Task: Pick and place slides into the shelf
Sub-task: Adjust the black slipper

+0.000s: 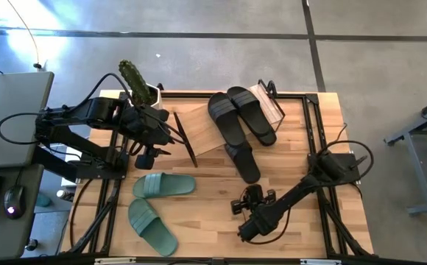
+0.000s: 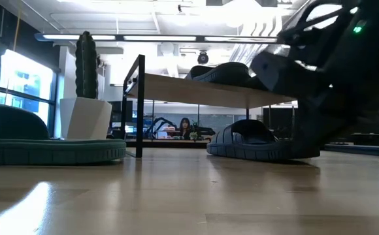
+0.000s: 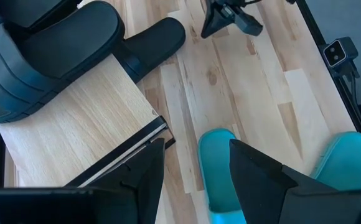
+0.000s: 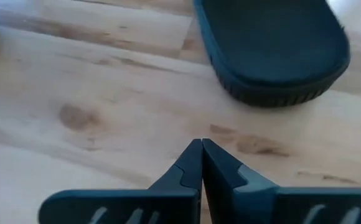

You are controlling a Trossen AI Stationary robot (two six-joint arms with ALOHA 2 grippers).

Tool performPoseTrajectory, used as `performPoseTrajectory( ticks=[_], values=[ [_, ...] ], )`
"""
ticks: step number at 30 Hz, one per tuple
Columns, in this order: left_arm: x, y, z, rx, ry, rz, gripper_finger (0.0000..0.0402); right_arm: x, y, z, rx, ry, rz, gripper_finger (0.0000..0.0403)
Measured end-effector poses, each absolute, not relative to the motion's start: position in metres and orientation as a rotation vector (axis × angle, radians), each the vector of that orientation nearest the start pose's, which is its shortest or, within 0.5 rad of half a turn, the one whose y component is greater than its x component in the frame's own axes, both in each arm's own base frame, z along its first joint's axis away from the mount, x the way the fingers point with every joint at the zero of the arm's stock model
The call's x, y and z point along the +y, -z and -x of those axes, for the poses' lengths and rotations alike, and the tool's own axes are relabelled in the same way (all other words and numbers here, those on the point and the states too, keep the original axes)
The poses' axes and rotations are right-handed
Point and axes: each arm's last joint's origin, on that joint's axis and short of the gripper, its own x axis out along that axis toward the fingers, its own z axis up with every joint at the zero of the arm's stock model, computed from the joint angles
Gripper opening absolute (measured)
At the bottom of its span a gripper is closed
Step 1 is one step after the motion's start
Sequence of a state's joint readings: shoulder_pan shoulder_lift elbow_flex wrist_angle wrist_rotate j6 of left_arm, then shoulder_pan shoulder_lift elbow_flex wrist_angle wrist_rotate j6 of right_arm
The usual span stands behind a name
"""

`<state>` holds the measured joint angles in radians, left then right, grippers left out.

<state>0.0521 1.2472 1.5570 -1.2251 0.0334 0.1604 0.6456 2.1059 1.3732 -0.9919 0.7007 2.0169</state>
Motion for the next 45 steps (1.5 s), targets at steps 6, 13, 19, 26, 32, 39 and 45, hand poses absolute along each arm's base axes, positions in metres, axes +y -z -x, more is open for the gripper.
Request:
performPoseTrajectory(
  ticks=[6, 13, 19, 26, 32, 39, 45],
  values=[
    [0.01, -0.409, -0.21, 0.917, 0.052, -0.101, 0.0166, 0.185, -0.113, -0.302, 0.685, 1.182, -0.631, 0.0],
    [0.01, -0.409, -0.21, 0.917, 0.051, -0.099, 0.0166, 0.166, -0.103, -0.306, 0.639, 1.219, -0.636, 0.0],
    [0.01, -0.409, -0.21, 0.917, 0.05, -0.096, 0.0166, 0.154, -0.098, -0.309, 0.603, 1.237, -0.662, 0.0],
    [0.01, -0.409, -0.21, 0.918, 0.048, -0.093, 0.0166, 0.14, -0.096, -0.316, 0.56, 1.269, -0.665, 0.0],
    [0.01, -0.409, -0.21, 0.918, 0.048, -0.093, 0.0166, 0.126, -0.096, -0.322, 0.549, 1.295, -0.659, 0.0],
    [0.01, -0.409, -0.21, 0.919, 0.044, -0.084, 0.0166, 0.118, -0.094, -0.327, 0.537, 1.3, -0.66, 0.0],
    [0.01, -0.409, -0.21, 0.92, 0.041, -0.077, 0.0166, 0.113, -0.083, -0.321, 0.465, 1.284, -0.725, 0.0]
  ],
)
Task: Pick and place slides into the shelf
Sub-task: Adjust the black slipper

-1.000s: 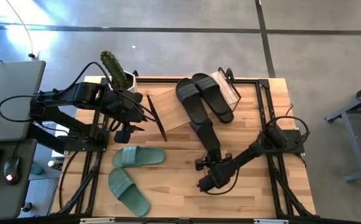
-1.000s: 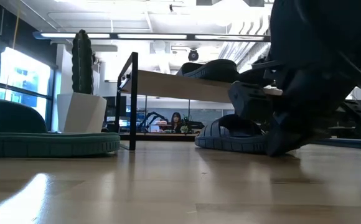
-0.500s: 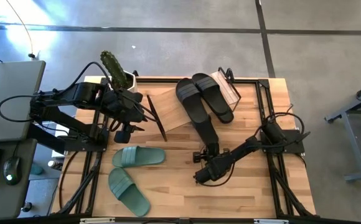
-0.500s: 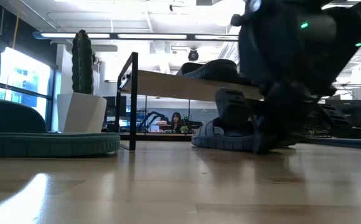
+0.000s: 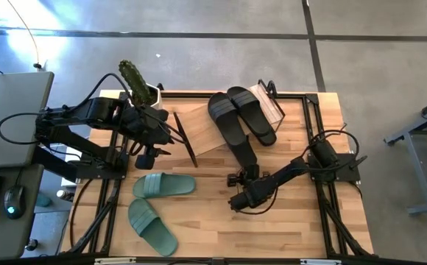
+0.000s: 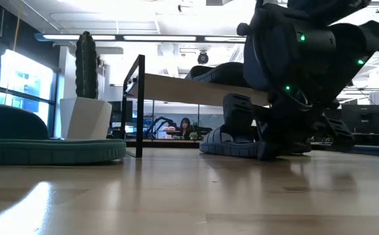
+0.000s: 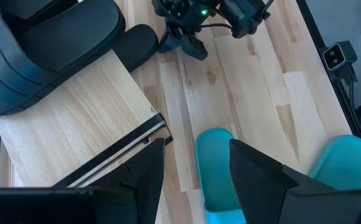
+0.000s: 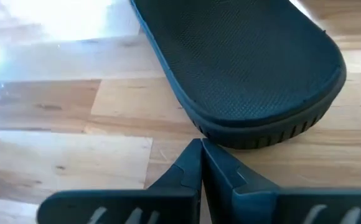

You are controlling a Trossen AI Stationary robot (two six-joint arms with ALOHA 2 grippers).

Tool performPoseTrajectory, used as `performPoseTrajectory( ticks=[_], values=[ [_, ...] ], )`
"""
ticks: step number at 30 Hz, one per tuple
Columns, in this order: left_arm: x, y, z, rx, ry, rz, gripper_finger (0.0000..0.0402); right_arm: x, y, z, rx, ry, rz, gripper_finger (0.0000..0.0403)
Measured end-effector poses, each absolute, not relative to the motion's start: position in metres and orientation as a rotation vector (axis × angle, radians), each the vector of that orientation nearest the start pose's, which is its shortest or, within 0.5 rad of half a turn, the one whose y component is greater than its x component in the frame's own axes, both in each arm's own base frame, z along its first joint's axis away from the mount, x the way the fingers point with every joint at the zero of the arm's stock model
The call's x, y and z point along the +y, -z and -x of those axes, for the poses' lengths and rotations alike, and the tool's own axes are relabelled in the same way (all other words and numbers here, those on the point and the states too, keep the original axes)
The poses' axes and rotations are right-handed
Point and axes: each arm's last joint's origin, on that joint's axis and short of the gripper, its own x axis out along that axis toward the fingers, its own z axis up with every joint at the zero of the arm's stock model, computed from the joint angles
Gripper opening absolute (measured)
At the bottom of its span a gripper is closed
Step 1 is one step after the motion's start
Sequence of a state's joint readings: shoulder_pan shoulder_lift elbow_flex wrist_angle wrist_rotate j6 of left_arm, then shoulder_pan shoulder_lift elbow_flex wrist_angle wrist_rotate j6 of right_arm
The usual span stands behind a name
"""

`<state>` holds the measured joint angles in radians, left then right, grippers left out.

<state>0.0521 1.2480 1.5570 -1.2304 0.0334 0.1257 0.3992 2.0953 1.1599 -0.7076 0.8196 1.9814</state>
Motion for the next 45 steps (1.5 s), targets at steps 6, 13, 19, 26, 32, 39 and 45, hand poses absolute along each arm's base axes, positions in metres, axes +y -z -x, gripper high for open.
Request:
performPoseTrajectory(
  ticks=[6, 13, 19, 26, 32, 39, 45],
  values=[
    [0.01, -0.409, -0.21, 0.92, 0.039, -0.074, 0.0166, 0.11, -0.08, -0.32, 0.437, 1.298, -0.75, 0.0],
    [0.01, -0.409, -0.21, 0.919, 0.038, -0.071, 0.0166, 0.099, -0.079, -0.324, 0.402, 1.34, -0.799, 0.0],
    [0.01, -0.409, -0.21, 0.92, 0.029, -0.053, 0.0166, 0.092, -0.079, -0.326, 0.401, 1.358, -0.802, 0.0],
    [0.01, -0.409, -0.21, 0.92, 0.028, -0.051, 0.0166, 0.086, -0.077, -0.316, 0.347, 1.346, -0.86, 0.0],
    [0.01, -0.409, -0.21, 0.92, 0.027, -0.051, 0.0166, 0.075, -0.082, -0.299, 0.326, 1.339, -0.902, 0.0],
    [0.01, -0.409, -0.21, 0.92, 0.027, -0.05, 0.0166, 0.057, -0.08, -0.295, 0.303, 1.348, -0.934, 0.0],
    [0.01, -0.409, -0.21, 0.919, 0.024, -0.043, 0.0166, 0.046, -0.08, -0.299, 0.293, 1.353, -0.924, 0.0]
  ],
)
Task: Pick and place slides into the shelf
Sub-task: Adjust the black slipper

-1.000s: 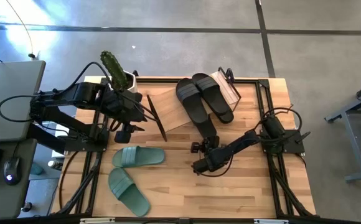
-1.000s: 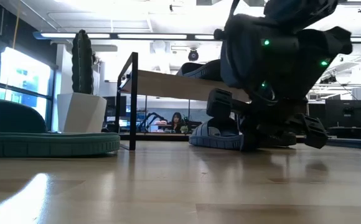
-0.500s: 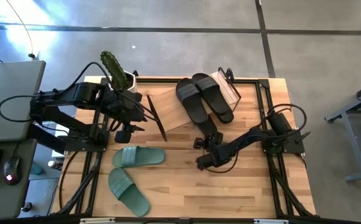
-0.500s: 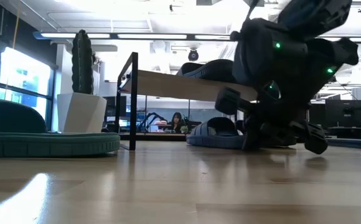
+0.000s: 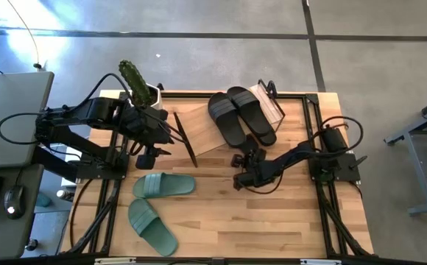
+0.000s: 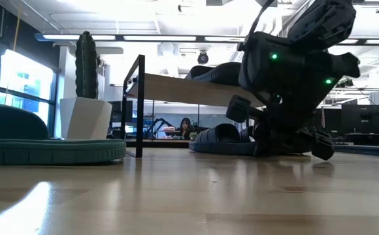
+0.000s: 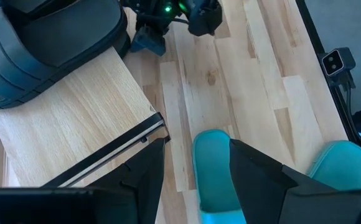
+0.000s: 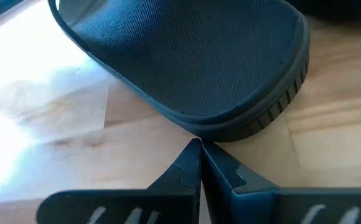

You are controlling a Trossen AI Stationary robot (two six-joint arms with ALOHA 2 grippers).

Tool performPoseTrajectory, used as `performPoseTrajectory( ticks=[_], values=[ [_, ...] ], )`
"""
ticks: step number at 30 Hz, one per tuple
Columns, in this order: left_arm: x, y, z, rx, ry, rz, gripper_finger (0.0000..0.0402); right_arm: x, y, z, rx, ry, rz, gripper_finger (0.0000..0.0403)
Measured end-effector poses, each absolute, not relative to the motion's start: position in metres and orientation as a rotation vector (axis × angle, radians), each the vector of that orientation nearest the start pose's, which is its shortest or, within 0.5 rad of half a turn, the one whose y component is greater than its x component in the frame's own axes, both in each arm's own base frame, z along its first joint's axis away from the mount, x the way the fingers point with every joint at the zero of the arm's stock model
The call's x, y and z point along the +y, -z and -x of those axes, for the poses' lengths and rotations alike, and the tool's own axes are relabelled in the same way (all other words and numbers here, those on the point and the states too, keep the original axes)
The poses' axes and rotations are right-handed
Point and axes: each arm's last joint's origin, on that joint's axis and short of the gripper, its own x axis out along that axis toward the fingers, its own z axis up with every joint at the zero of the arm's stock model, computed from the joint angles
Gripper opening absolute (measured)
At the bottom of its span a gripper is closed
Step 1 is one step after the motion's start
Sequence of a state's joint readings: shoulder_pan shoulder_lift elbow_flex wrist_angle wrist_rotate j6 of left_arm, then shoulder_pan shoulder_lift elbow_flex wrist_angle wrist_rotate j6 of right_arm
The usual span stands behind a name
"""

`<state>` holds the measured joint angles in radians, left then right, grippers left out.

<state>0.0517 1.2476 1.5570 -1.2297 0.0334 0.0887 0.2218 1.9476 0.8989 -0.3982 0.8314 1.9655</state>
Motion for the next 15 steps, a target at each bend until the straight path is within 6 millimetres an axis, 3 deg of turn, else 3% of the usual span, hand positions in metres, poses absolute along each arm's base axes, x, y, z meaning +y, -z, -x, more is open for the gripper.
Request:
performPoseTrajectory(
  ticks=[15],
  values=[
    [0.0099, -0.4085, -0.2096, 0.92, 0.019, -0.033, 0.0166, 0.0414, -0.0829, -0.2995, 0.31, 1.365, -0.931, 0.0]
  ],
)
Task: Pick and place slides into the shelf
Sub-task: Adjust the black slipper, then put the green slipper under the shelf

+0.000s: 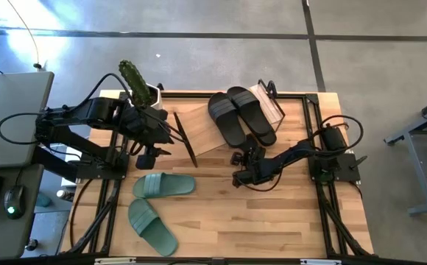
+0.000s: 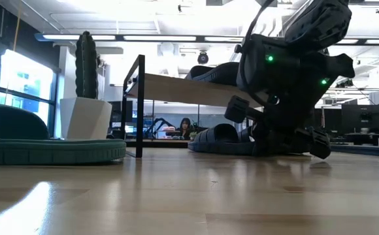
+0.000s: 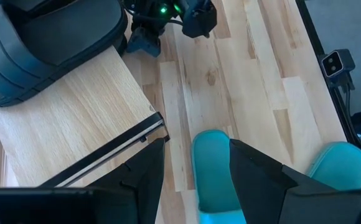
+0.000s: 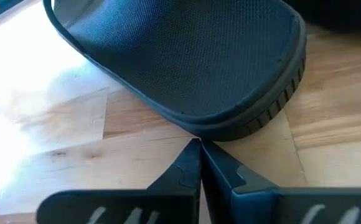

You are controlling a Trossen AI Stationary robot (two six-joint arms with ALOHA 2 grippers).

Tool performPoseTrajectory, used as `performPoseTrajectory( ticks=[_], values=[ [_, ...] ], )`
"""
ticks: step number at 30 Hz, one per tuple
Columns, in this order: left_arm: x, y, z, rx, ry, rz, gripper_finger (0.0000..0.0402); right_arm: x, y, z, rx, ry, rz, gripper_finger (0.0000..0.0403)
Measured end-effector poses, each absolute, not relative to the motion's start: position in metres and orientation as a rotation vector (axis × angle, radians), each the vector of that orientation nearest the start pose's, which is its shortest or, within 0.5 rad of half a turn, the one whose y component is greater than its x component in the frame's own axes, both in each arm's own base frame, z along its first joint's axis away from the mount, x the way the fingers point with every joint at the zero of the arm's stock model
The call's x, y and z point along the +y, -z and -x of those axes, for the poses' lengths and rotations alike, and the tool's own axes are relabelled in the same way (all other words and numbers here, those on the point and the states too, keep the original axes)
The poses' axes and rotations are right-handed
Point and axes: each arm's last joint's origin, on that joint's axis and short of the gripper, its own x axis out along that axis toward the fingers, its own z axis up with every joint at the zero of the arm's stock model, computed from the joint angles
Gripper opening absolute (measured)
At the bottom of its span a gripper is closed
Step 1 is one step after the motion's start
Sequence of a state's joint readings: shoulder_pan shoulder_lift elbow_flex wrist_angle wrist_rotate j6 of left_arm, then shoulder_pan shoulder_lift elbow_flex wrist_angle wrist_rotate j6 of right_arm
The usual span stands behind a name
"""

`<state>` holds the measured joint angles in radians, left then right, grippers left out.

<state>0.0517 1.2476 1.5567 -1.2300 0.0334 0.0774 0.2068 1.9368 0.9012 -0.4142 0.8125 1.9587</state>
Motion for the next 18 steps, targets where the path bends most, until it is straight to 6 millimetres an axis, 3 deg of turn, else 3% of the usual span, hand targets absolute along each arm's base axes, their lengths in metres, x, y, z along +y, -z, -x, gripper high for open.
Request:
performPoseTrajectory(
  ticks=[10, 18],
  values=[
    [0.01, -0.408, -0.209, 0.922, 0.016, -0.027, 0.0166, 0.052, -0.1, -0.282, 0.46, 1.378, -0.889, 0.0],
    [0.008, -0.406, -0.206, 0.964, 0.058, 0.02, 0.0165, 0.075, -0.124, -0.264, 0.559, 1.311, -0.855, 0.0]
  ],
)
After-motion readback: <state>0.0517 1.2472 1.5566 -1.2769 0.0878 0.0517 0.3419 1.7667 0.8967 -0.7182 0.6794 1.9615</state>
